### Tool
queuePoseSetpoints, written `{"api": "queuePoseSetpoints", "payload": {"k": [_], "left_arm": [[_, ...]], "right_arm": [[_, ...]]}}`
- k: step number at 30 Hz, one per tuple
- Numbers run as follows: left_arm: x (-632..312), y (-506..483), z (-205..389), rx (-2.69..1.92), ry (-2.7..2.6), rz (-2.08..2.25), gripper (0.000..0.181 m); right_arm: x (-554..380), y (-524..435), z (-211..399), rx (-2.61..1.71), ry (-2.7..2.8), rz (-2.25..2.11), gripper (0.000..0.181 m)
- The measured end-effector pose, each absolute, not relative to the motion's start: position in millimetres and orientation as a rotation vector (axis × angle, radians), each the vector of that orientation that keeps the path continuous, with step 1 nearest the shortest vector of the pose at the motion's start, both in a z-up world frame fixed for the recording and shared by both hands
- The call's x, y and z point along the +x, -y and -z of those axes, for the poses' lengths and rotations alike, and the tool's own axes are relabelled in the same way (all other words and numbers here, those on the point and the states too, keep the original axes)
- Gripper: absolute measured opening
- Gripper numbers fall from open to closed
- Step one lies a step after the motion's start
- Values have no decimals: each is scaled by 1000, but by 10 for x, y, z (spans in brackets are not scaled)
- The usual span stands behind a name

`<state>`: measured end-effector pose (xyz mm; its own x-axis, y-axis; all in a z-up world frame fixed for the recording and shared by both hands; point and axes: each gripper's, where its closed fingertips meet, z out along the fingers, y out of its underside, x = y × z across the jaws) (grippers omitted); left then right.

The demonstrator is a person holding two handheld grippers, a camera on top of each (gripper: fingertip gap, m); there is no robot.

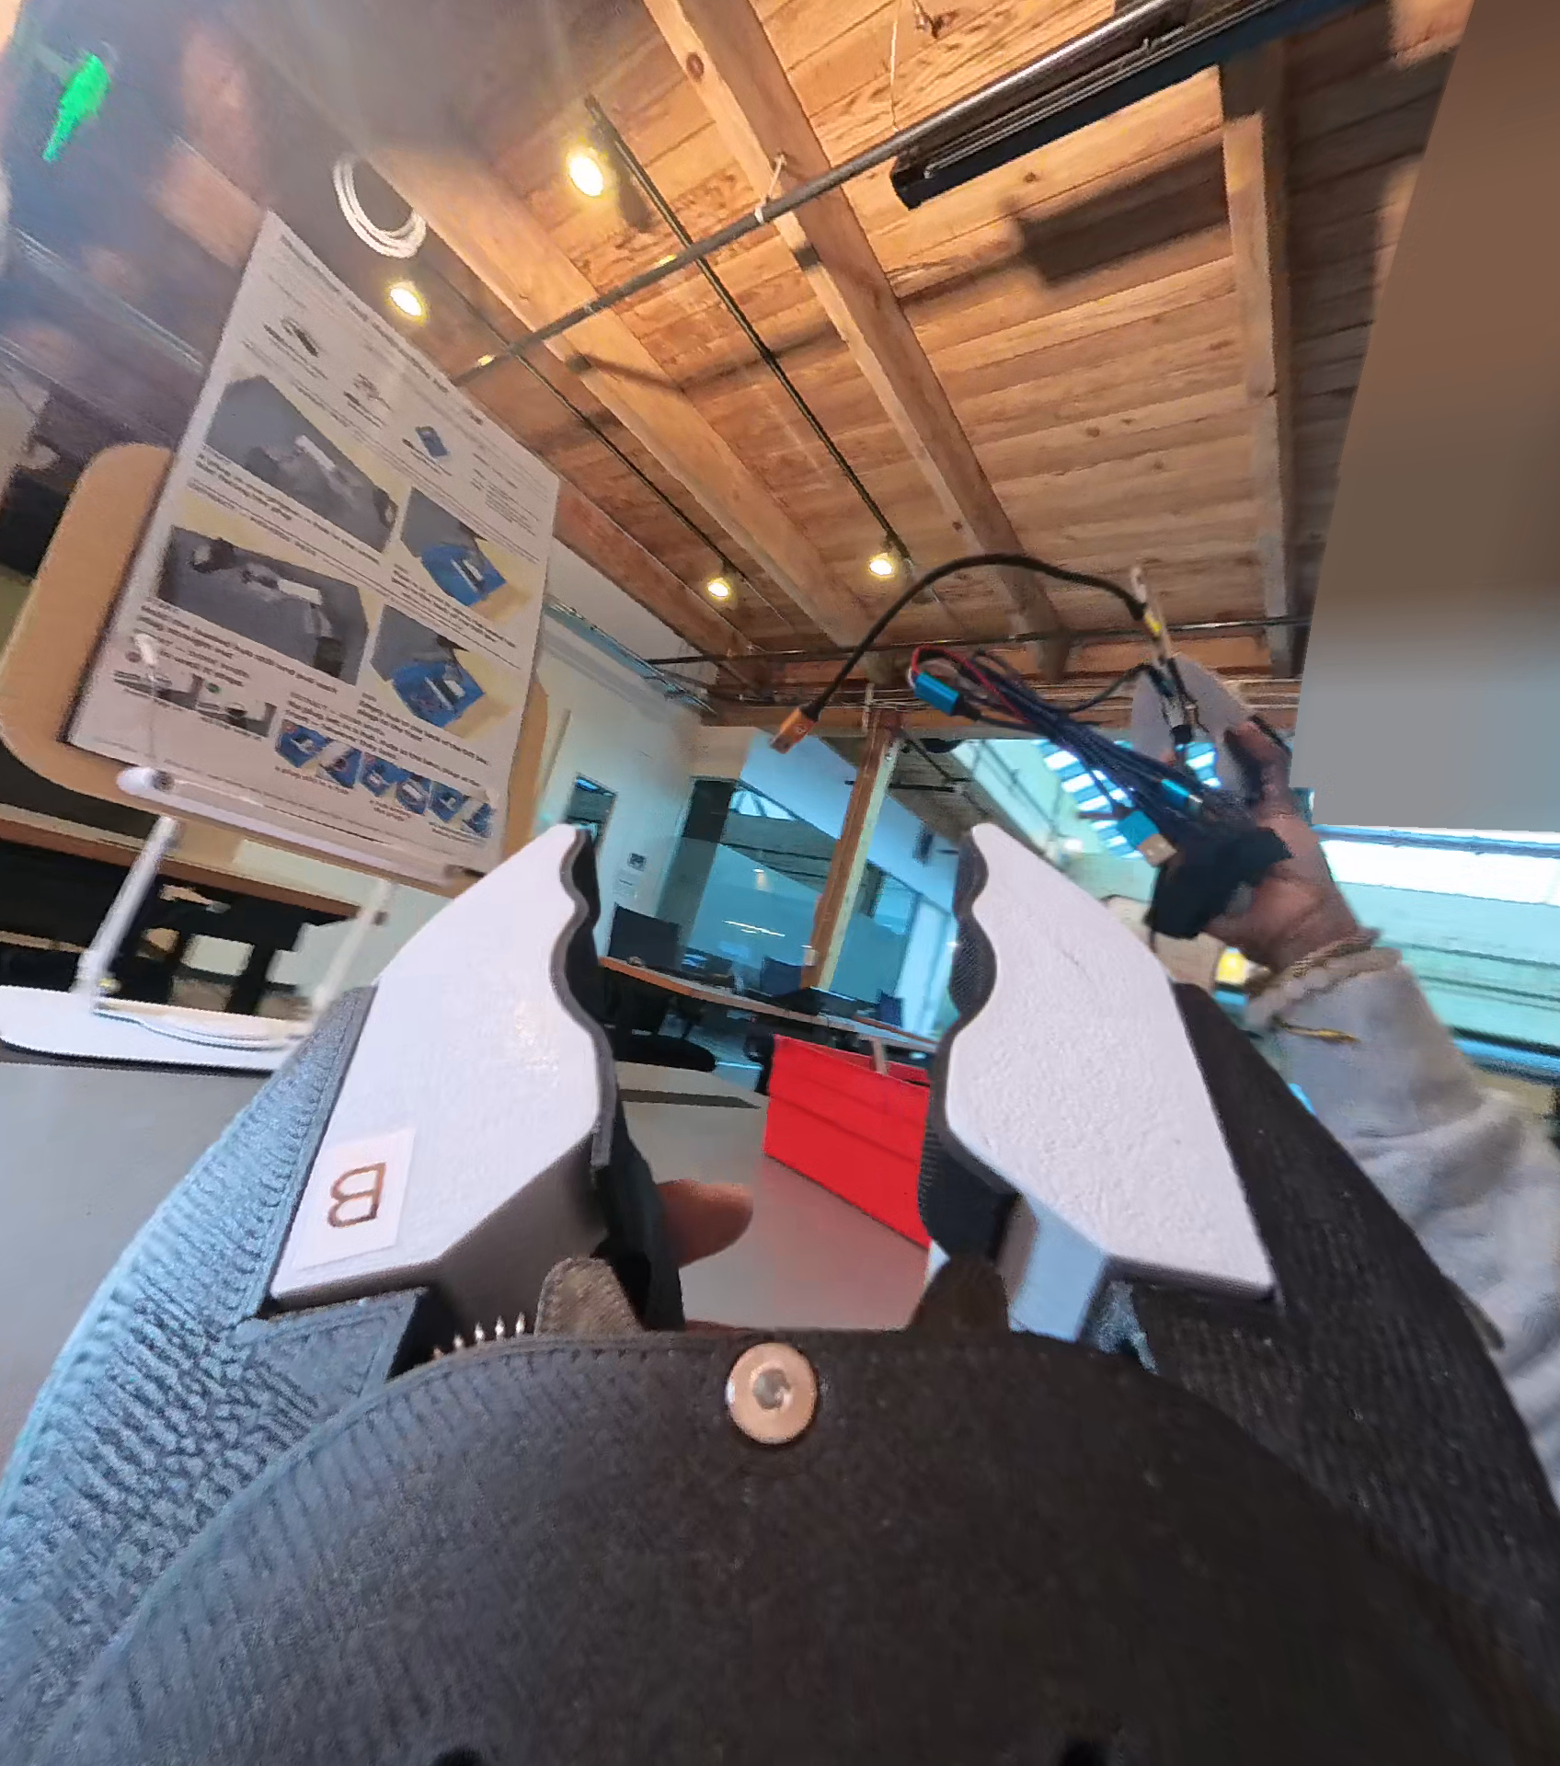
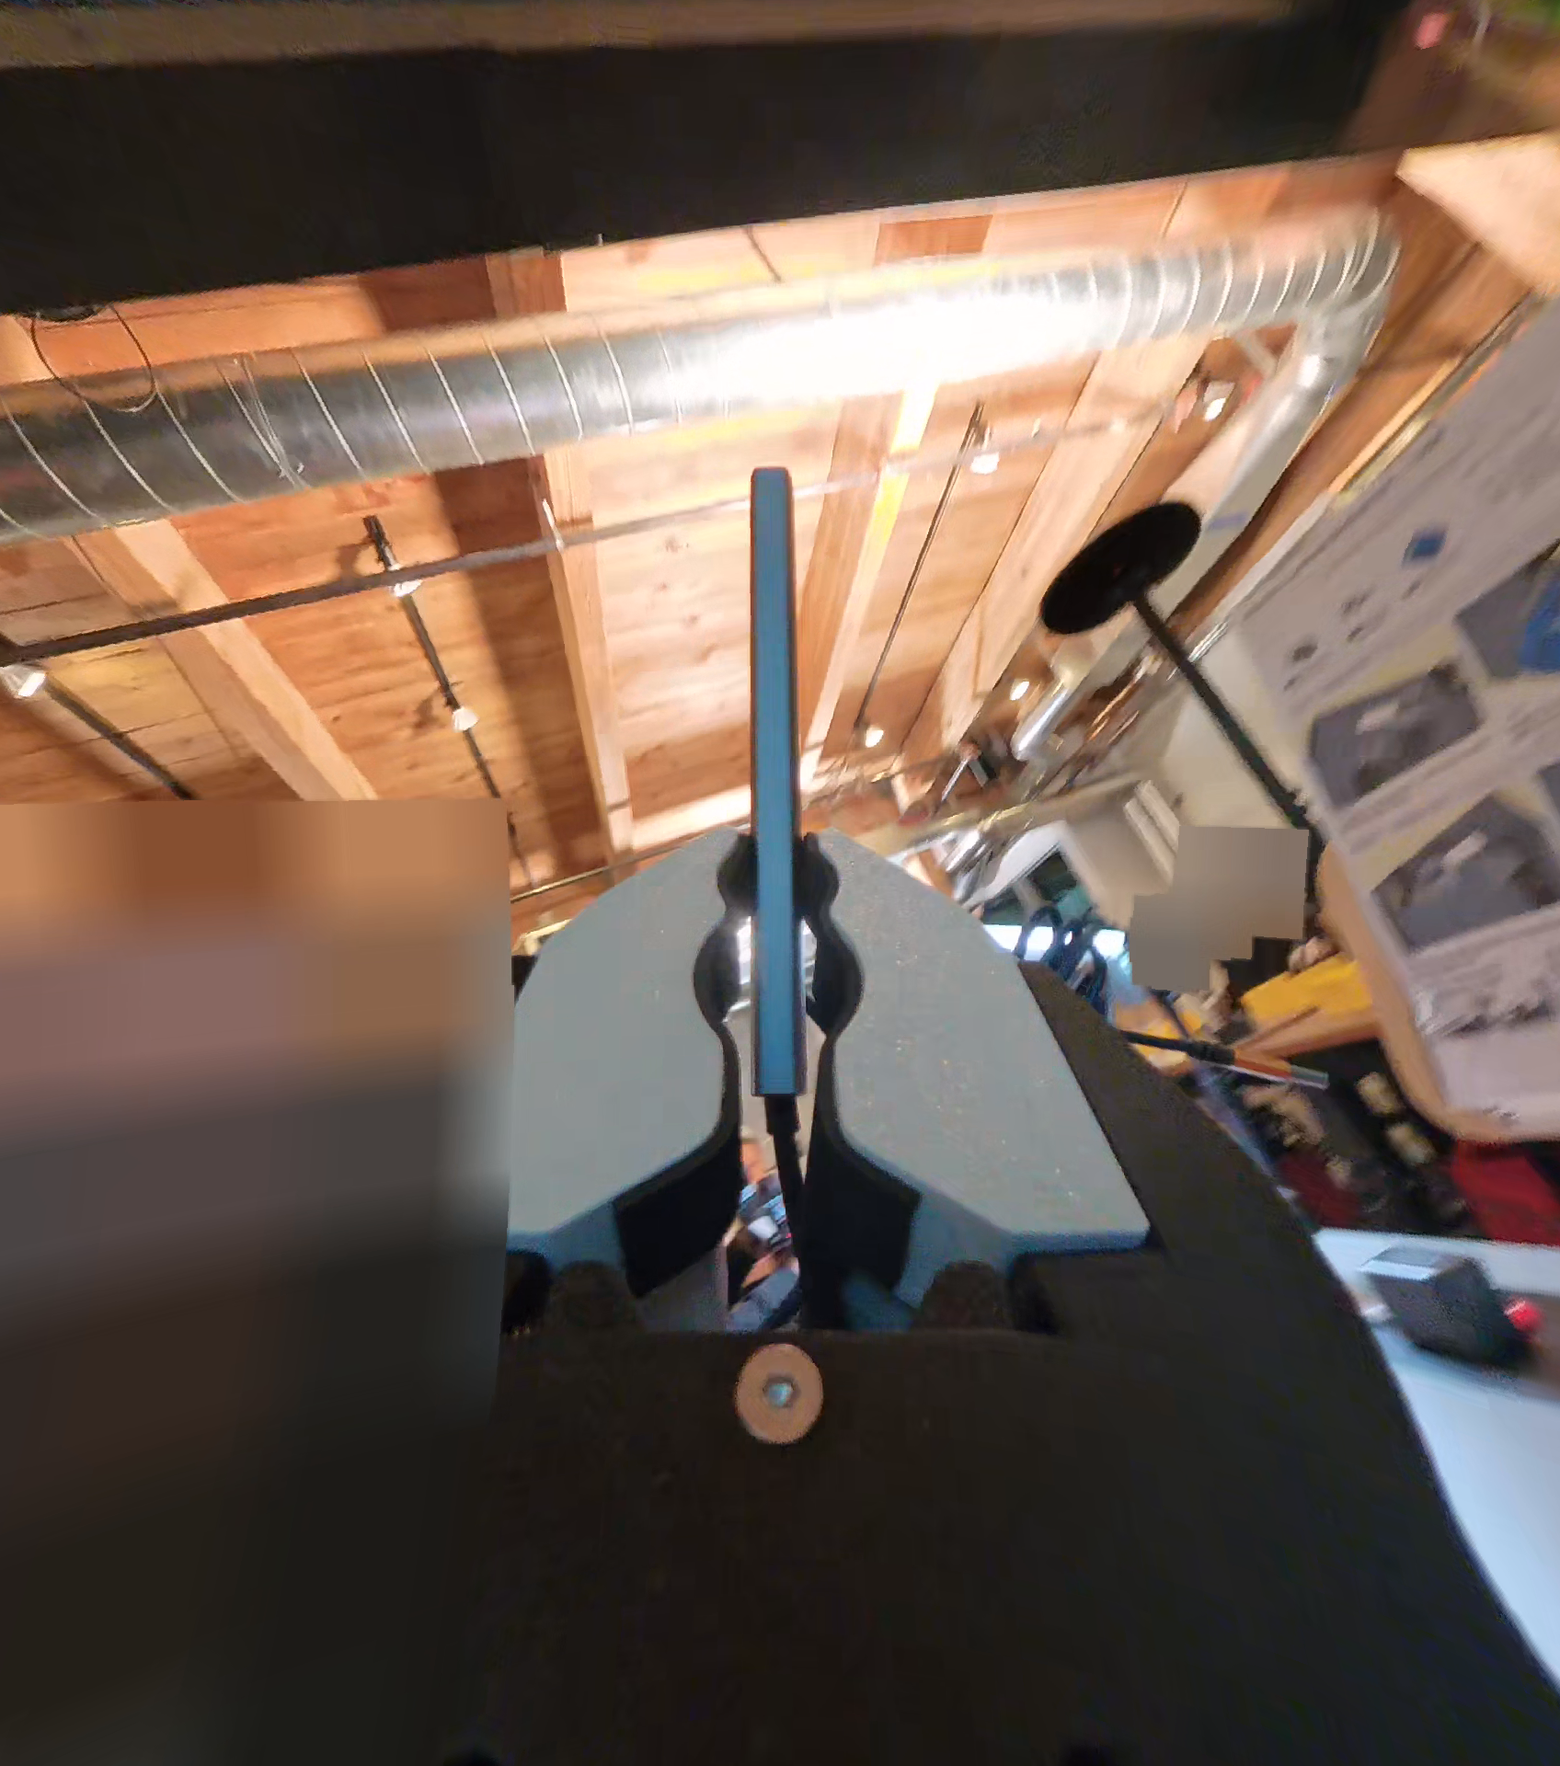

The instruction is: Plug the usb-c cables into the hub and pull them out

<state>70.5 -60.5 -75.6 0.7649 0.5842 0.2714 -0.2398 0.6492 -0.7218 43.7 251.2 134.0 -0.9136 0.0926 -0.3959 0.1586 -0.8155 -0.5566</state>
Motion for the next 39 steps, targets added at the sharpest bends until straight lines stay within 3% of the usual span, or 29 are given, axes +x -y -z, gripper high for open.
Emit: {"api": "queuePoseSetpoints", "payload": {"k": [1, 6, 12, 19, 23, 30, 39], "left_arm": [[707, 590, 757, -718, 519, -453, 71], [641, 514, 827, -787, 546, -502, 71], [626, 440, 857, -837, 545, -526, 70], [599, 409, 878, -862, 558, -545, 70], [619, 346, 886, -898, 534, -570, 70], [650, 233, 907, -963, 494, -604, 70], [682, 144, 925, -1011, 456, -642, 70]], "right_arm": [[427, -2649, -1376, 657, -931, 2943, 10], [321, -3291, -1291, 802, -831, 3192, 9], [-12, -3887, -702, 1136, -706, 3289, 9], [-359, -4240, 273, 2008, -1096, 3206, 9], [-506, -4241, 839, 2505, -1665, 2735, 9], [-577, -4134, 1880, 2701, -2634, 1191, 23], [-498, -4103, 1875, 2740, -2924, 726, 34]]}}
